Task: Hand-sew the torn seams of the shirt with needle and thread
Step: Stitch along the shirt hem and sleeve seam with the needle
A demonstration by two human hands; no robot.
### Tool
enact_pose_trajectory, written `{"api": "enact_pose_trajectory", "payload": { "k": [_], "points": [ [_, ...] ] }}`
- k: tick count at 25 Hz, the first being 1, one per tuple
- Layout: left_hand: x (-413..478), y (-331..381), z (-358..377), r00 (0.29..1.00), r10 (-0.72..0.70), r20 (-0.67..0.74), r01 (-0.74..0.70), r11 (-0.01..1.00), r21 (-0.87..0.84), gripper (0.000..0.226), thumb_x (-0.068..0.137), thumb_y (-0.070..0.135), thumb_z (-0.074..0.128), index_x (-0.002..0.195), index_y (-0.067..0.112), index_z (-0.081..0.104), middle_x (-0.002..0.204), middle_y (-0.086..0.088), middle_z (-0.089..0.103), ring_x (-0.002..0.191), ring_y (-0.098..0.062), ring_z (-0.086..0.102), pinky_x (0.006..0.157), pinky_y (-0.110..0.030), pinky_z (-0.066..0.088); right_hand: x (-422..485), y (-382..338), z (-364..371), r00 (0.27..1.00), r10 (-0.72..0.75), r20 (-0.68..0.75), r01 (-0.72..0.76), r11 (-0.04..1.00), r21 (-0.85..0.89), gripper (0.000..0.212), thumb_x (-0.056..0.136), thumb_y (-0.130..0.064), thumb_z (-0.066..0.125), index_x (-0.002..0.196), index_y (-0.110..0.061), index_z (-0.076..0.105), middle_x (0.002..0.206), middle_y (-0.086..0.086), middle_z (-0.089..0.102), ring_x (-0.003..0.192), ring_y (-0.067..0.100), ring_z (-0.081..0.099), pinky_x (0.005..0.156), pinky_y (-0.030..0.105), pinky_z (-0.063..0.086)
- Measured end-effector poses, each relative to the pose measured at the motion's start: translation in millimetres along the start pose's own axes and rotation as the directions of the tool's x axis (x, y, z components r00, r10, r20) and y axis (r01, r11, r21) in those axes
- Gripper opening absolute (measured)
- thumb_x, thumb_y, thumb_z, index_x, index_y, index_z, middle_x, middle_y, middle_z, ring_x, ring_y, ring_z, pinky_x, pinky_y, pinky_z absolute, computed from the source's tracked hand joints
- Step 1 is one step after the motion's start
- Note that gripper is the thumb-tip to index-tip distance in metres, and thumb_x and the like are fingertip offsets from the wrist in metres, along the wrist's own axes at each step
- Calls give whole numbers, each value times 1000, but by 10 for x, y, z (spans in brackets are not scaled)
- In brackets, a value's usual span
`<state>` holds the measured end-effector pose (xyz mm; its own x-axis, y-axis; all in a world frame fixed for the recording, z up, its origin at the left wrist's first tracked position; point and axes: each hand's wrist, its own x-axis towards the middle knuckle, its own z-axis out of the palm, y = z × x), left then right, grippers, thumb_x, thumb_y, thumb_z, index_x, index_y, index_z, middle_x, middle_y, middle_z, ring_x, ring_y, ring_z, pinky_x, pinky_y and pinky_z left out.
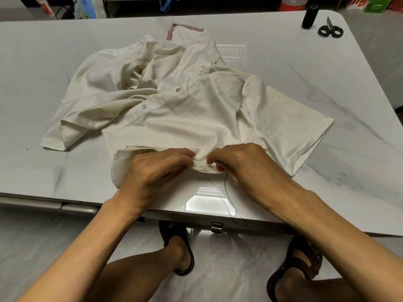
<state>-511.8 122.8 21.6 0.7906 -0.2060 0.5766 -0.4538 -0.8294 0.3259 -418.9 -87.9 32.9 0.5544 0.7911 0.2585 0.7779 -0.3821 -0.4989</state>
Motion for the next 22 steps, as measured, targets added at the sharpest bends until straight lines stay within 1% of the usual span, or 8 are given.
{"api": "enact_pose_trajectory", "payload": {
  "k": [2,5,8,11,13,15,18,22],
  "points": [
    [14,-17,-9,1000,15,8,-15,1000,-2,8,85,-2,72,92,0,76,104,-6,75,94,-10,69,78,-18,54,5,0,-1,1000,-10,-1,10,1000,-13,36,75,8,66,100,-18,71,77,-2,68,70,22,66,60,37,53],
    [24,-52,-17,999,33,33,-33,999,1,10,87,0,71,95,1,76,106,-7,75,95,-13,71,75,-29,57,15,-4,-3,999,-32,-6,31,998,-54,36,75,9,66,98,-19,70,76,-1,68,68,23,65,57,33,51],
    [27,-53,-21,998,40,51,-39,999,-23,9,90,3,69,94,2,76,106,-6,75,96,-12,71,74,-33,58,15,-32,-31,997,-72,-24,69,992,-101,33,74,4,55,94,-17,70,73,1,67,63,25,62,54,30,45],
    [37,-48,-10,997,35,74,-30,998,-62,8,86,1,72,93,2,76,104,-5,75,96,-10,71,75,-32,59,29,-67,-64,994,-108,-30,104,988,-113,41,76,-5,33,90,-14,71,70,3,65,62,28,59,56,27,39],
    [48,-49,-1,995,25,96,-16,995,-95,9,85,1,73,93,2,77,102,-4,76,94,-9,71,77,-30,59,38,-85,-63,992,-125,-24,121,986,-118,47,76,-11,27,88,-13,72,70,4,65,63,29,58,57,28,39],
    [66,-50,-1,994,22,103,-10,993,-119,9,84,1,75,93,2,77,100,-3,76,92,-9,72,77,-29,59,34,-83,-61,991,-132,-12,129,984,-124,47,76,-12,26,87,-13,71,69,4,64,63,29,57,56,31,42],
    [84,-30,-5,996,20,86,-7,989,-146,7,86,6,74,91,2,77,95,-3,77,88,-9,72,74,-27,58,38,-92,-60,989,-146,-12,143,981,-129,42,78,-13,30,86,-13,71,68,4,64,63,29,57,54,32,45],
    [107,-10,14,998,-5,68,17,985,-170,14,89,15,70,91,3,78,90,-1,77,84,-7,72,72,-24,56,49,-126,-27,984,-178,13,178,975,-134,34,81,-17,37,82,-15,70,66,1,61,62,24,54,54,28,41]
  ]
}}
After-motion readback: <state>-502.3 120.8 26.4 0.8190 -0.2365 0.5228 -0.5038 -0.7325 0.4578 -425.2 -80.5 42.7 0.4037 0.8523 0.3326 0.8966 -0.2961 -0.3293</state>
